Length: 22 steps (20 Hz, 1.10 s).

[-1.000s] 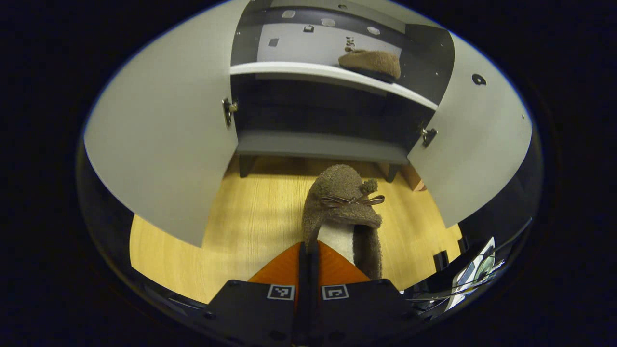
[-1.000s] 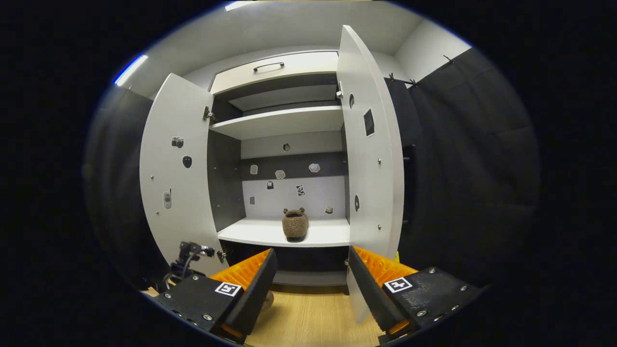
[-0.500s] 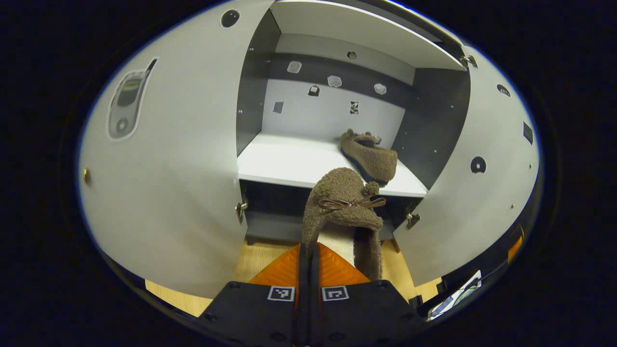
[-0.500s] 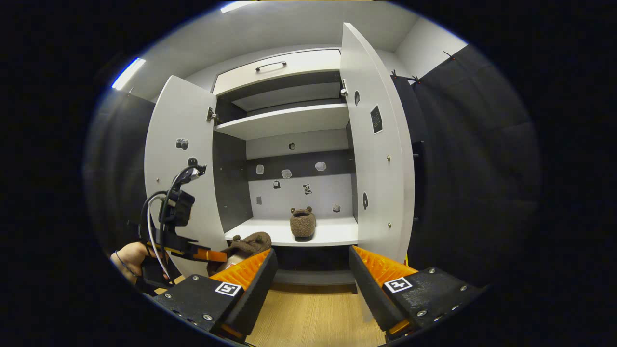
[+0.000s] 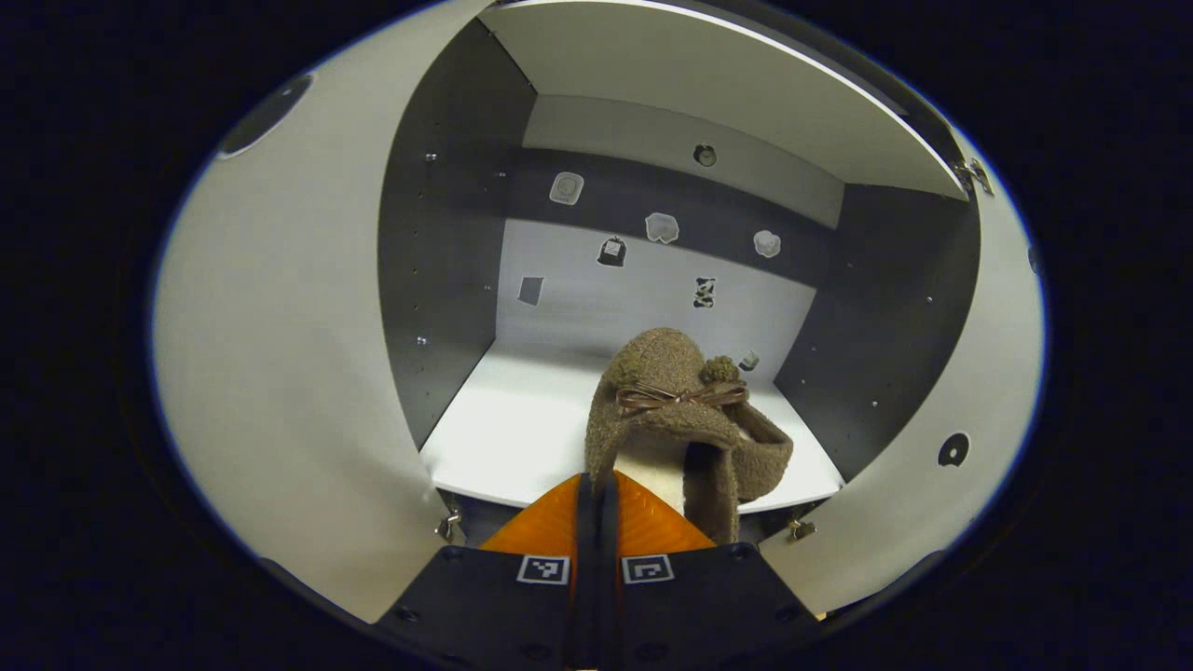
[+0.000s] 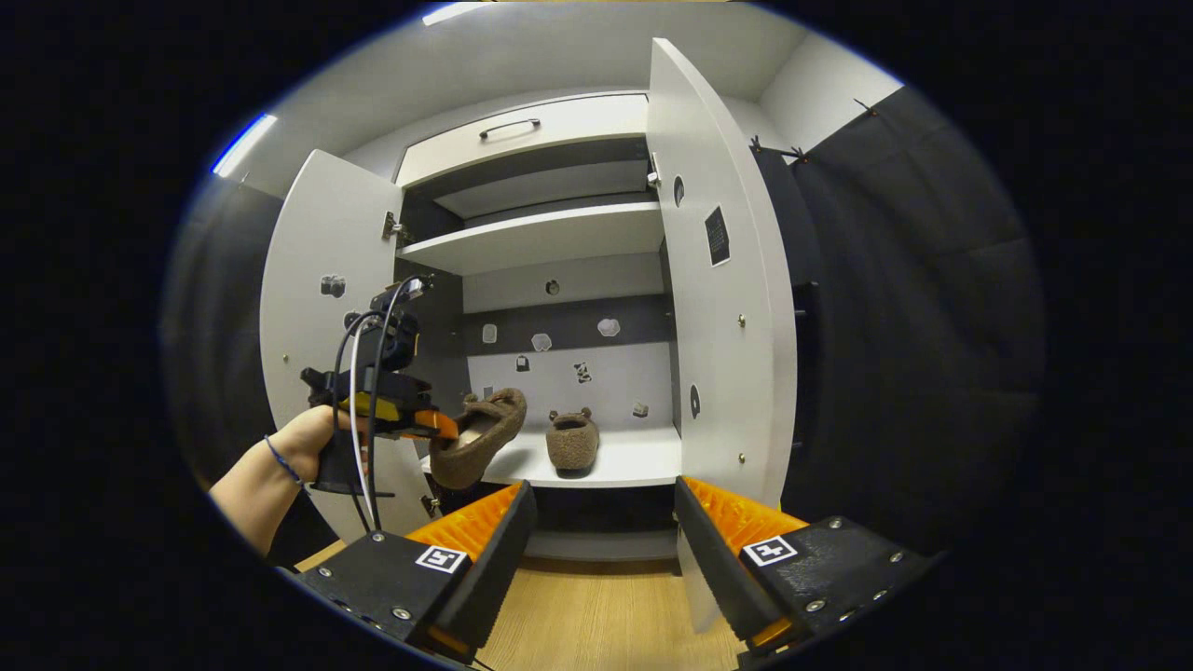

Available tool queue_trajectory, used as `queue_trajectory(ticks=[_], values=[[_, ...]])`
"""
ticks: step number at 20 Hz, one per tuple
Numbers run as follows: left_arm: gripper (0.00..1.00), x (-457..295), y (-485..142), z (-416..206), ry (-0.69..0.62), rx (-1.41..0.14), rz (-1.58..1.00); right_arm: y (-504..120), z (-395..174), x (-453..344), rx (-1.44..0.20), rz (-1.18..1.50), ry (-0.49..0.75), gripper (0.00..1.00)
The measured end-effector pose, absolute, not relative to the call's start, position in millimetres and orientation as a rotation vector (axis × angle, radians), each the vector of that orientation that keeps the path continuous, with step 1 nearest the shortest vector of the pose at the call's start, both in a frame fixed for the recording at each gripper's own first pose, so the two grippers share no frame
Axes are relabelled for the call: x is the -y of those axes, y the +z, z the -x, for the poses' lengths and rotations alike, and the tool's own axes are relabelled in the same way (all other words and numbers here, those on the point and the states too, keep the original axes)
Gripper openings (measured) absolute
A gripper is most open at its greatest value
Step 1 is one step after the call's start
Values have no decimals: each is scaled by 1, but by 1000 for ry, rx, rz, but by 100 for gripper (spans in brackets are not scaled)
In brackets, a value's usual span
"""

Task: Grab one shoe with the right hand and put it into the shoe cabinet, grab the other shoe with the left hand and put it into the shoe cabinet; then close the right door with the right hand and the left door with the left hand.

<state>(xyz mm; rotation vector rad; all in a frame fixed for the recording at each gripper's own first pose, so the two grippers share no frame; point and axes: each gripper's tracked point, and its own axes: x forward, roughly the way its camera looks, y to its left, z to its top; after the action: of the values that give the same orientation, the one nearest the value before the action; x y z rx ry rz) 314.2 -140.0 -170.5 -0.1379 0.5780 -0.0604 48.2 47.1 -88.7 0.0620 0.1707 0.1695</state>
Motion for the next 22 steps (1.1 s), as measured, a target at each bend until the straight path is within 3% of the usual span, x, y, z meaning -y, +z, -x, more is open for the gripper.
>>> queue_trajectory(ticks=[7,15,18,19,20,22], values=[[6,140,-202,-386,-43,-625,148,-89,-68,-40,-173,-60,143,92],[10,134,-223,-399,-54,-658,135,-90,-74,-43,-177,-83,140,92],[22,131,-194,-394,-66,-579,125,-90,-70,-47,-178,-87,150,92],[30,130,-185,-389,-66,-559,115,-90,-69,-48,-178,-89,153,92],[49,131,-172,-381,-76,-536,112,-89,-67,-48,-175,-90,154,92],[49,136,-147,-366,-96,-488,109,-86,-60,-48,-170,-87,155,92]])
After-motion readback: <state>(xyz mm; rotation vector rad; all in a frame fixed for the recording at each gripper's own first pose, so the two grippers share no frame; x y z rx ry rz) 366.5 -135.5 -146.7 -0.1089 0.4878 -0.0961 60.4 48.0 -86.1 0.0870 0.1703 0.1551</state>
